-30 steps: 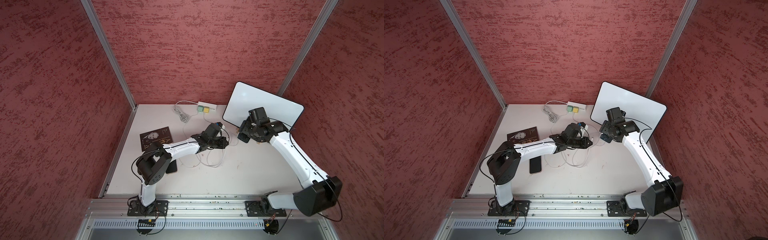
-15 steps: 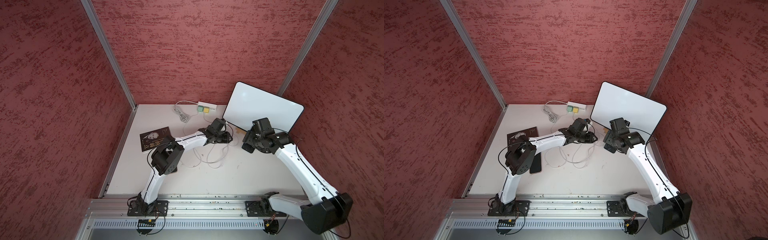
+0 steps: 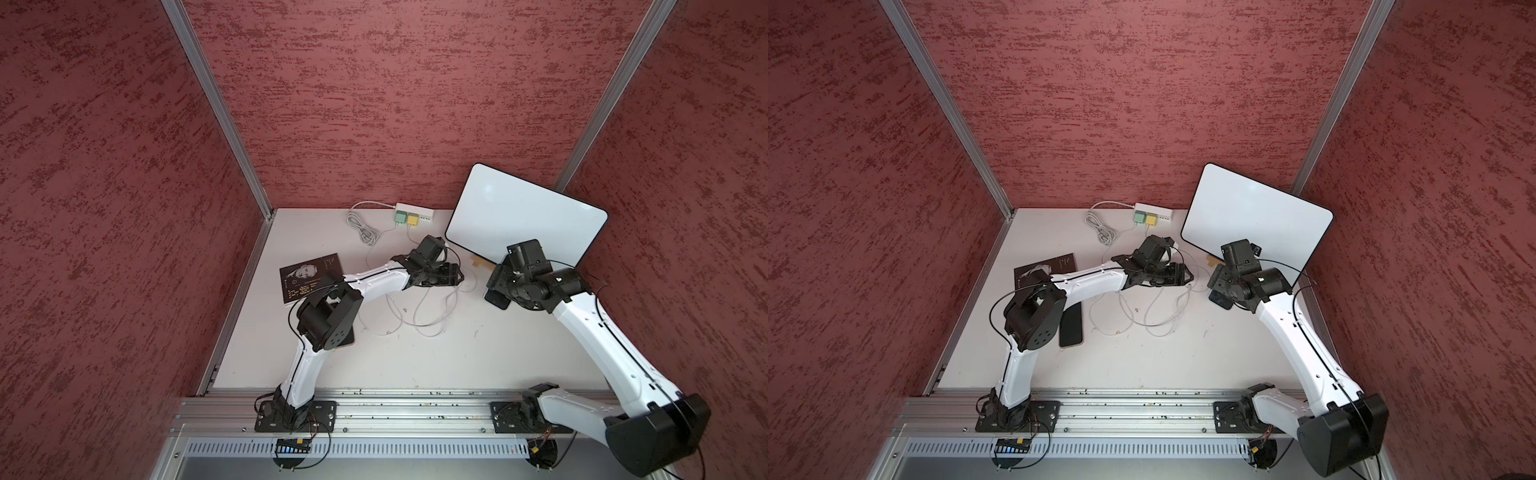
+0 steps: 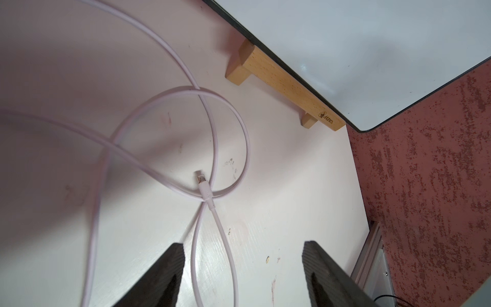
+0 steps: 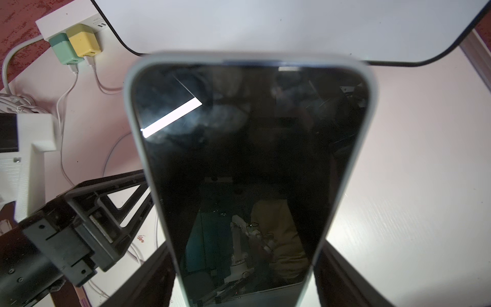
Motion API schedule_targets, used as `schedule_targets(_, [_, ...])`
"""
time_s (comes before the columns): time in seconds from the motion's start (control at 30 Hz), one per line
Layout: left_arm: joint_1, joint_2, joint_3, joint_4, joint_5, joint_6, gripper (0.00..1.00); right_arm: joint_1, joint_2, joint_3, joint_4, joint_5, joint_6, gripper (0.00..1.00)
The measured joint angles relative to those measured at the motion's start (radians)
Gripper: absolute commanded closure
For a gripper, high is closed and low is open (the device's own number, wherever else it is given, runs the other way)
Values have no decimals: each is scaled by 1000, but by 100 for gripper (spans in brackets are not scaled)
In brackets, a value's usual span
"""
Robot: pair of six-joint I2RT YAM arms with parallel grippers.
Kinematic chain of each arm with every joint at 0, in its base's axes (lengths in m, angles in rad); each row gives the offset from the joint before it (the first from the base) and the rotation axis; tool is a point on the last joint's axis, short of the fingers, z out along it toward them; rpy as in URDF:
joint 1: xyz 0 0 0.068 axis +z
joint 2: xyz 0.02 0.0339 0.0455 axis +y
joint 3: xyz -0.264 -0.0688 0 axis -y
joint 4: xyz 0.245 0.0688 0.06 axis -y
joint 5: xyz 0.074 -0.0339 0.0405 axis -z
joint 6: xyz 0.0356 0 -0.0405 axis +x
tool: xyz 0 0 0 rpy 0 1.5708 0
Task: Unplug the charging cable from the phone
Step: Remove the charging cable from the phone, then move the charging cable to the center of the board.
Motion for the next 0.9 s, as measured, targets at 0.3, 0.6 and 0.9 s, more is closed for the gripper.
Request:
schedule_targets(0.3, [48,-386,-382,-26,-157,-62,25,0,0,-29,23,-42,1,75])
schedule_targets(0.6, [51,-550,-651,-181,-326,-232,32,8,12,-45,53,-61,6,75])
schedule_targets(0.9, [77,-565,-703,-296,-418,-369,34,19,16,-61,67,-62,20,75])
